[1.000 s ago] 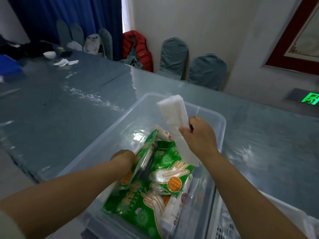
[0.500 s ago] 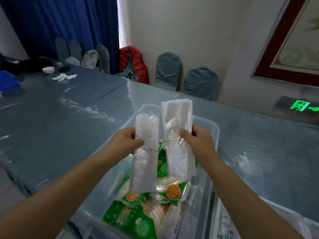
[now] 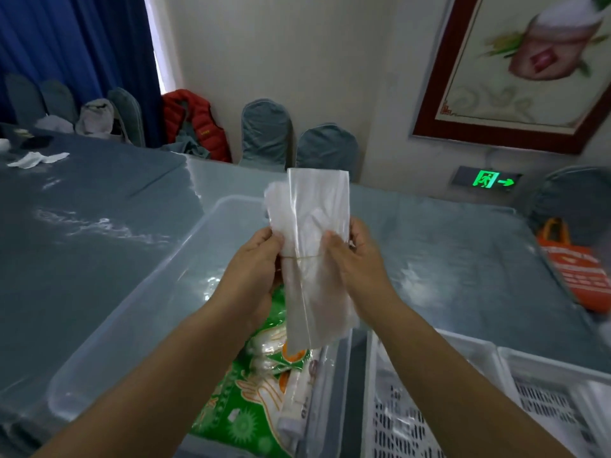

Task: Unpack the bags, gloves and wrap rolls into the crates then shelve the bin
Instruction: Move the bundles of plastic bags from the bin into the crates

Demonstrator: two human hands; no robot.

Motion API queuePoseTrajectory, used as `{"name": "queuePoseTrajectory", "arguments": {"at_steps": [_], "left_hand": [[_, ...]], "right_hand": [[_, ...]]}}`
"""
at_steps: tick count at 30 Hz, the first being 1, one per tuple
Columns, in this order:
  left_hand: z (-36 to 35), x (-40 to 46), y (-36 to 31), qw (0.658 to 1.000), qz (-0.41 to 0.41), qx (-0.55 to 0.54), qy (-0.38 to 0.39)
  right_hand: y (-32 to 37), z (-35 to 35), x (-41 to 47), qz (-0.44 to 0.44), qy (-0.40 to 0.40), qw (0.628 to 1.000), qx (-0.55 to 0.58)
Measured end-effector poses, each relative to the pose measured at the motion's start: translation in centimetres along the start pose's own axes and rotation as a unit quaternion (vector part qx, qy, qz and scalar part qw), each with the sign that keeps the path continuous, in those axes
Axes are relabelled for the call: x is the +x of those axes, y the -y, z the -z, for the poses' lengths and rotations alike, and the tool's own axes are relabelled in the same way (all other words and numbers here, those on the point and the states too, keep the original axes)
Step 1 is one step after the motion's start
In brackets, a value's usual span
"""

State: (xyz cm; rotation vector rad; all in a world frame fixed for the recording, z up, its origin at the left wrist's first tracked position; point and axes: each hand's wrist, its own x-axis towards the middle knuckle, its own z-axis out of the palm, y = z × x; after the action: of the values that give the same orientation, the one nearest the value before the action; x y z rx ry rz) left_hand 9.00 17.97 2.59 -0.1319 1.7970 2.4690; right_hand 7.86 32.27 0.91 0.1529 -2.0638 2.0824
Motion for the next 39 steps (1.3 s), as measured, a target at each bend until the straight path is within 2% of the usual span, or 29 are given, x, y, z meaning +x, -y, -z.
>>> {"name": "queuePoseTrajectory", "arguments": {"at_steps": [4, 8, 13, 17, 19, 22, 25, 27, 29, 32, 36, 39], "left_hand": [[-4.6, -1.6, 0.6, 0.997, -0.018, 0.009, 0.071], [-9.6, -3.3, 1.9, 0.993, -0.045, 0.104, 0.041], [-16.7, -5.3, 3.9, 0.995, -0.032, -0.007, 0.095], [-23.5, -6.7, 8.6, 0.987, 0.059, -0.074, 0.129], [-26.7, -7.5, 11.9, 0.988, 0.077, -0.02, 0.132], [-30.4, -8.4, 16.7, 0.965, 0.084, 0.135, 0.209], [-32.2, -8.9, 21.2, 0.918, 0.052, 0.299, 0.255], [-32.8, -9.5, 24.2, 0.853, -0.007, 0.446, 0.271], [-32.9, -10.9, 27.3, 0.776, -0.024, 0.55, 0.307], [-32.7, -13.6, 31.3, 0.685, -0.02, 0.638, 0.351], [-34.0, -15.1, 34.4, 0.548, -0.107, 0.764, 0.322], [-34.7, -14.9, 35.6, 0.471, -0.144, 0.812, 0.315]], "right_hand": [[0.9, 3.2, -1.4, 0.004, -0.018, 0.999, -0.045], [1.8, 7.0, -3.1, 0.004, -0.055, 0.997, -0.052], [3.7, 14.7, -6.2, 0.004, -0.079, 0.997, -0.007], [3.3, 23.0, -9.7, -0.08, -0.099, 0.991, -0.051], [2.3, 27.4, -11.7, -0.123, -0.118, 0.982, -0.083], [0.4, 33.8, -15.0, -0.173, -0.161, 0.964, -0.118], [-1.2, 40.0, -18.3, -0.209, -0.218, 0.944, -0.133], [-2.1, 43.6, -20.1, -0.233, -0.258, 0.928, -0.133], [-2.9, 46.5, -21.5, -0.253, -0.288, 0.915, -0.126], [-3.9, 49.3, -23.2, -0.276, -0.313, 0.901, -0.12], [-5.4, 50.5, -24.3, -0.291, -0.322, 0.893, -0.122], [-6.2, 50.4, -24.7, -0.29, -0.32, 0.893, -0.124]]}}
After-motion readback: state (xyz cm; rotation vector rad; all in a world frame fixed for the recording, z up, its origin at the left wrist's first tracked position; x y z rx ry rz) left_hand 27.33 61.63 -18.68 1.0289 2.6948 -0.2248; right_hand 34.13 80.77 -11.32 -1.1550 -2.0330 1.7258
